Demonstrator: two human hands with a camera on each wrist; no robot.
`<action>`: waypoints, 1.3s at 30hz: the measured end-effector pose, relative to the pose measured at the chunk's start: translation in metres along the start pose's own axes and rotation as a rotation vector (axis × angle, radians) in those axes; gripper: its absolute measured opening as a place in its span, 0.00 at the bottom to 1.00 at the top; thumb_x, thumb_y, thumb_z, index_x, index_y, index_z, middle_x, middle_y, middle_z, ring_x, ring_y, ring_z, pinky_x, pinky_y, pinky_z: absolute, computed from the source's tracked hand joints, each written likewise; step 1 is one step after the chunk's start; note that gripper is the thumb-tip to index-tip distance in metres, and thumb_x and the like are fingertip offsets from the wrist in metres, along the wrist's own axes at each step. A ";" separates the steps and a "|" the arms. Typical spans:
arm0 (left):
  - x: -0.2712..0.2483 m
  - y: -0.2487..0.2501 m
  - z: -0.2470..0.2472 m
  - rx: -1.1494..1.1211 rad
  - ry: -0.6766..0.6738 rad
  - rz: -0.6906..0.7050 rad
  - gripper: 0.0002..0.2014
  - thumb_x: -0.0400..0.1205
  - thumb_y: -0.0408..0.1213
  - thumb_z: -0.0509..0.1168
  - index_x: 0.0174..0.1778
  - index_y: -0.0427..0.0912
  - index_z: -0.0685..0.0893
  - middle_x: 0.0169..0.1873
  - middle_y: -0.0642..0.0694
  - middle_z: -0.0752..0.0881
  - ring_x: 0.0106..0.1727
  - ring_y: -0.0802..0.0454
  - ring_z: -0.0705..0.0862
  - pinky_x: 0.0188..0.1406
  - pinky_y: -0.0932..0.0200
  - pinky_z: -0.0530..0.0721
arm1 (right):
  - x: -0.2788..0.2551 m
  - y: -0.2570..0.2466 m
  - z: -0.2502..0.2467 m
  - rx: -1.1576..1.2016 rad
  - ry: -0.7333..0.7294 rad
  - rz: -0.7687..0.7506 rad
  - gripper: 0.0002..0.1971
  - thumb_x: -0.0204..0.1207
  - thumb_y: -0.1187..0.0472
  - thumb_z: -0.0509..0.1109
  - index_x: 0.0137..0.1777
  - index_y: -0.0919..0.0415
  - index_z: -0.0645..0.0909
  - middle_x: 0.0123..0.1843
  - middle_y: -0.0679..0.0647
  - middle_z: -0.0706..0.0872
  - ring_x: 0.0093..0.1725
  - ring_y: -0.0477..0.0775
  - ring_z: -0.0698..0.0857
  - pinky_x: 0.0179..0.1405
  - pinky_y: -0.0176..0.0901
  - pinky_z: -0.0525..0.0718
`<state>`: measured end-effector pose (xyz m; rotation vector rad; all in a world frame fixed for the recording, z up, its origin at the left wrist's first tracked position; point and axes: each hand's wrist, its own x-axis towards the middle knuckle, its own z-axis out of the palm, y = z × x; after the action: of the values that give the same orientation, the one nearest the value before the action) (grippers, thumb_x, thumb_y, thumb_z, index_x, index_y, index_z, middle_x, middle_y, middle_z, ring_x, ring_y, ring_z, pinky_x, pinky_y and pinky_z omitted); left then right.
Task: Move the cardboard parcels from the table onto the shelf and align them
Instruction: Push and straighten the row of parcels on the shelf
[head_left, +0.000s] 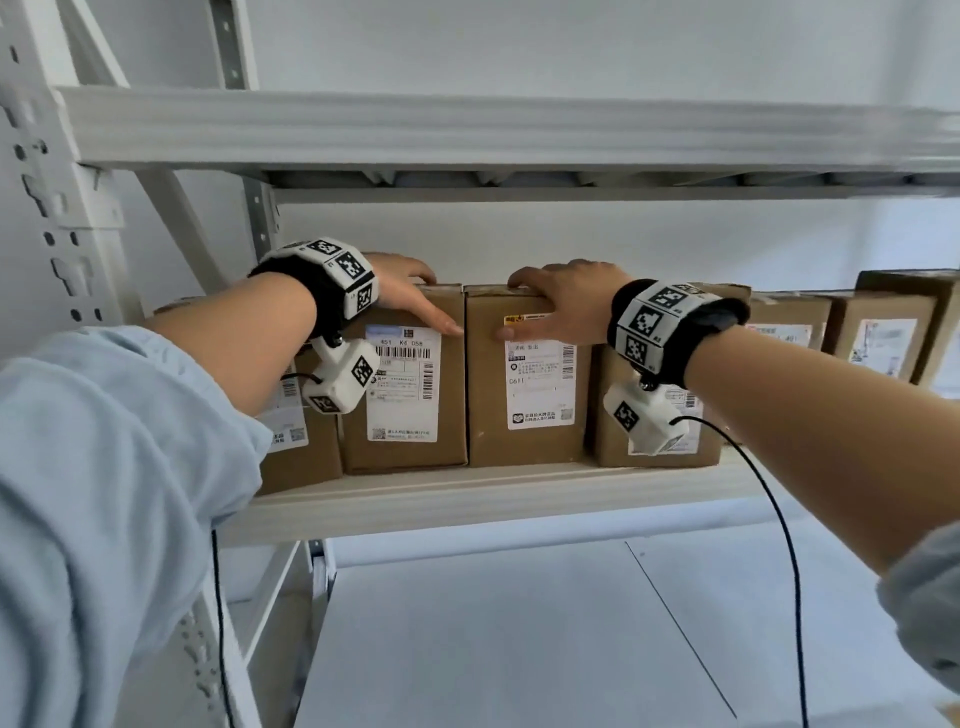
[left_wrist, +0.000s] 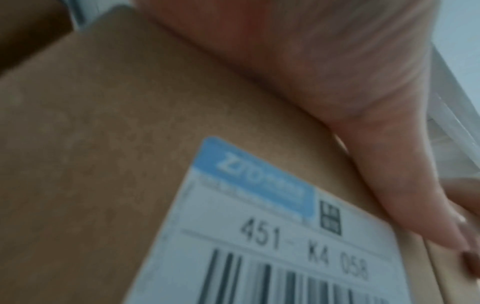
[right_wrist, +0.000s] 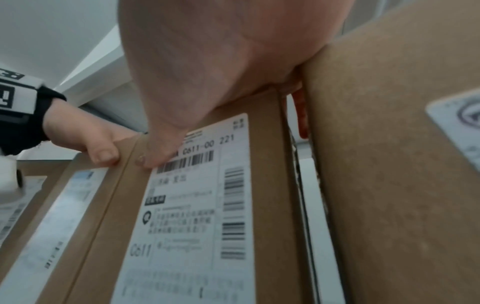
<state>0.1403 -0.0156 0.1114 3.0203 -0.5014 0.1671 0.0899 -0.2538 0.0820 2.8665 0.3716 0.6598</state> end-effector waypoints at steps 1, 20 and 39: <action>0.000 0.001 -0.001 -0.016 0.001 0.000 0.57 0.52 0.76 0.70 0.79 0.55 0.70 0.71 0.47 0.78 0.66 0.47 0.77 0.69 0.50 0.75 | -0.002 0.002 0.000 -0.011 0.010 -0.012 0.41 0.68 0.17 0.54 0.76 0.40 0.68 0.65 0.47 0.84 0.62 0.58 0.83 0.60 0.52 0.78; -0.045 0.100 0.018 0.213 0.468 0.305 0.57 0.63 0.85 0.57 0.86 0.56 0.58 0.83 0.49 0.65 0.80 0.45 0.68 0.78 0.41 0.68 | -0.076 0.132 0.004 0.457 0.579 0.405 0.29 0.87 0.41 0.48 0.66 0.59 0.83 0.64 0.63 0.85 0.62 0.64 0.82 0.55 0.49 0.74; 0.003 0.240 0.067 0.367 0.475 0.271 0.58 0.55 0.70 0.80 0.78 0.50 0.64 0.63 0.43 0.81 0.60 0.40 0.84 0.49 0.46 0.81 | -0.099 0.181 0.057 0.352 0.217 0.472 0.19 0.87 0.44 0.49 0.65 0.51 0.76 0.65 0.55 0.83 0.72 0.63 0.74 0.79 0.61 0.58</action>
<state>0.0713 -0.2493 0.0585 3.0588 -0.9034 1.0687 0.0660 -0.4606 0.0328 3.2555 -0.1984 1.0864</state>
